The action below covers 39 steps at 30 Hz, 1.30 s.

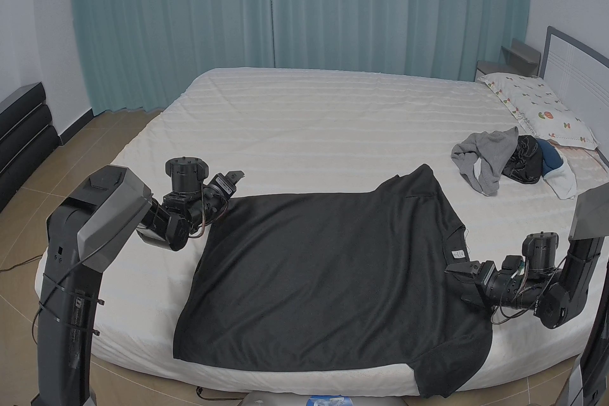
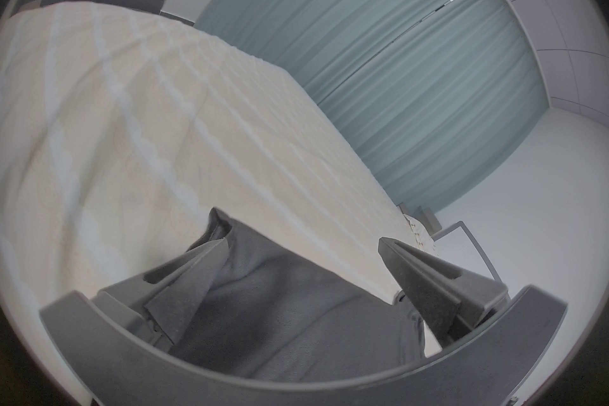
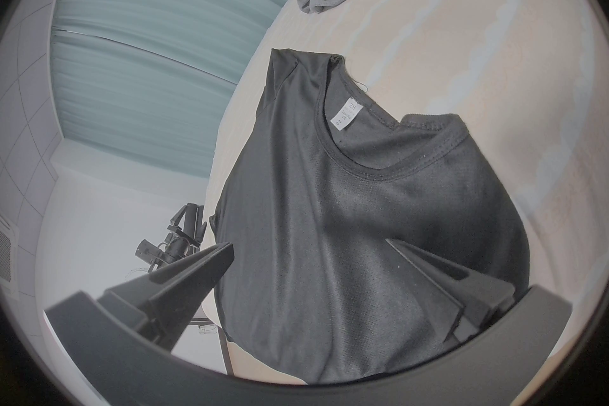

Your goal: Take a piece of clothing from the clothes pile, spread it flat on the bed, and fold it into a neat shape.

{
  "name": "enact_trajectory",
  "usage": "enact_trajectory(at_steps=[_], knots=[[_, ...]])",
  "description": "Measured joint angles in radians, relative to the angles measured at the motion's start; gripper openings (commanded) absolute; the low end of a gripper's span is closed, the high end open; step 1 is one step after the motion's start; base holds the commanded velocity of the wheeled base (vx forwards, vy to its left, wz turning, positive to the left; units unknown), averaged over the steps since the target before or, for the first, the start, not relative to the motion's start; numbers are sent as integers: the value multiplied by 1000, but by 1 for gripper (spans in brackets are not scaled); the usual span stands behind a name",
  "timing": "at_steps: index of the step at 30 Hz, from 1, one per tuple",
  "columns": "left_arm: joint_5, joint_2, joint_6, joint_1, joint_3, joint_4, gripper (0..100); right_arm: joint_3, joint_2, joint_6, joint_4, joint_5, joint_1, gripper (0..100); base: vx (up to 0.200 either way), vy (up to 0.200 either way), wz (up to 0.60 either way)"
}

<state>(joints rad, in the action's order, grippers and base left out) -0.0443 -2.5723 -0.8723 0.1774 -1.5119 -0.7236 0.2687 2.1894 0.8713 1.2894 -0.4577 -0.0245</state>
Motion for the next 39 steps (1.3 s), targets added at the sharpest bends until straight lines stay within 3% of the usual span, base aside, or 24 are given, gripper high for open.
enact_trajectory(at_steps=[18, 25, 26, 39], knots=[[98, -85, 13, -1, -75, -41, 100, 0, 25, 0, 0, -3, -8, 100, 0, 0, 0], [102, -114, 37, -2, -97, -36, 100, 1, 31, 1, 0, -4, -9, 100, 0, 0, 0], [102, -119, 43, -3, -102, -35, 0, 1, 32, 1, 0, -4, -9, 100, 0, 0, 0], [108, -162, 98, -10, -141, -35, 0, 2, 40, 1, 14, -2, -15, 100, 0, 0, 0]])
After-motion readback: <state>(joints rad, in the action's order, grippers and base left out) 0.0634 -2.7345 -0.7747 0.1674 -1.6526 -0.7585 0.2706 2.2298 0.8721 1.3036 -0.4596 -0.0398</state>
